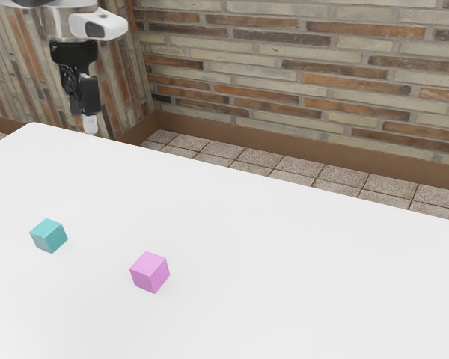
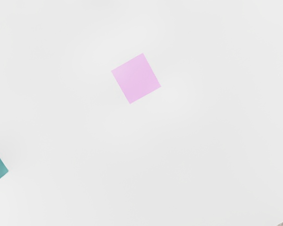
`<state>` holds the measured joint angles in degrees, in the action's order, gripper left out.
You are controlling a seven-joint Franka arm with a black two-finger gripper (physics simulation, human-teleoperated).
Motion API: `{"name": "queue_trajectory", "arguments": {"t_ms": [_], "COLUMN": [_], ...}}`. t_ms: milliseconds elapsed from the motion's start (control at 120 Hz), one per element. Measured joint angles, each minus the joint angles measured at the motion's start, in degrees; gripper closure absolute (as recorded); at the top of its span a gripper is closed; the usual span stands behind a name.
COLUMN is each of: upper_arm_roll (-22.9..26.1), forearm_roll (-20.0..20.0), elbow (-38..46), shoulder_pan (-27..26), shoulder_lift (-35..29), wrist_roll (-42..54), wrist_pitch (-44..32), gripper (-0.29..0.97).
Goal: Pick up the blue block with one arm, and put the blue block on the pink block with one arm
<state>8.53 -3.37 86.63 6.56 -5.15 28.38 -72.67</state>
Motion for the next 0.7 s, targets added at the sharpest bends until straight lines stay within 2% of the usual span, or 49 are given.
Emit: {"name": "queue_trajectory", "arguments": {"t_ms": [83,200,333,392,492,608,700], "upper_arm_roll": [0.0,2.3,1.0,-3.7,-8.4,-9.2,-9.4], "forearm_roll": [-0.4,-0.7,-3.2,-3.9,-4.7,-7.3,-7.4], "elbow": [-0.1,2.0,18.3,25.2,30.6,32.2,35.5], "shoulder_pan": [-1.2,0.0,6.5,7.1,7.5,9.7,12.6], "shoulder_lift": [-0.1,-2.2,-12.4,-13.9,-13.7,-11.4,-9.6], "wrist_roll": [1.8,4.5,13.5,18.7,28.0,37.7,44.3], "wrist_pitch": [-2.2,-4.0,-7.0,-10.4,-16.9,-22.6,-29.7], "gripper": [0.0,0.0,0.0,0.0,0.0,0.0,0.0]}}
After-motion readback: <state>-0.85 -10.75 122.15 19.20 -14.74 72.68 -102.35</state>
